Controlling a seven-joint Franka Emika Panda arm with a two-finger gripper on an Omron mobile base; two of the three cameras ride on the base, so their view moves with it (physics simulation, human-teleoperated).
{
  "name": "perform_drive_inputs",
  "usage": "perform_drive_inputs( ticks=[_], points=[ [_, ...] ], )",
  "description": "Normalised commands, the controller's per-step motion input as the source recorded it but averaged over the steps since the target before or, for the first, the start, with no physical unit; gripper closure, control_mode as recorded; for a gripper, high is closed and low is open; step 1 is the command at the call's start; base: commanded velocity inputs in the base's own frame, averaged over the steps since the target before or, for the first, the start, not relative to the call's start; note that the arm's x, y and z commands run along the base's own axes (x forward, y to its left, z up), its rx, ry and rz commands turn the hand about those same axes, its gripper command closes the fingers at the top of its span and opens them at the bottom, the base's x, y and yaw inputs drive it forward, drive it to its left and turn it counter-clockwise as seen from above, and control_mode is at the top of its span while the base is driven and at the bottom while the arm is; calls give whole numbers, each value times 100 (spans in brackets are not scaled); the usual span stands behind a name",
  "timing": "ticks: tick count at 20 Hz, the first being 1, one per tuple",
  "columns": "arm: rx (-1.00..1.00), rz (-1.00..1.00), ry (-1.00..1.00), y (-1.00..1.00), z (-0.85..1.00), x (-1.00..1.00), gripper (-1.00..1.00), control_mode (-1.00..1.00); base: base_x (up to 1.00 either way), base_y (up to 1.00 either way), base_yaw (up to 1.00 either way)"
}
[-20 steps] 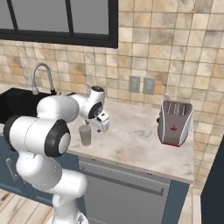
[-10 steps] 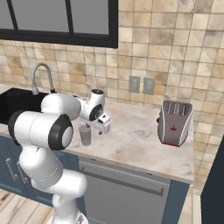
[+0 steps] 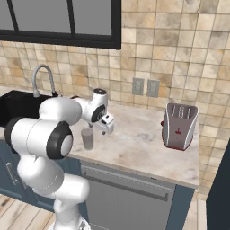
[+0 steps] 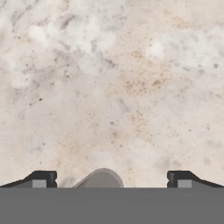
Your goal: Move the glass cup from next to the sink to the open cabinet. Then, move the bowl with the eggplant to the fridge to clear the area for faucet cleaning.
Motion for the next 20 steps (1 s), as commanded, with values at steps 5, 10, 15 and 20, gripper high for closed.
perform_drive_inputs(
  ticks=[5, 10, 15, 20],
  points=[
    [0, 0, -6, 0, 30, -29, -100, -100, 0, 0, 0],
    [-2, 2, -5, 0, -10, -77, -100, -100, 0, 0, 0],
    [-5, 1, -8, 0, 0, 1, -100, -100, 0, 0, 0],
    [-4, 0, 0, 0, -6, 21, -100, -100, 0, 0, 0]
  ],
)
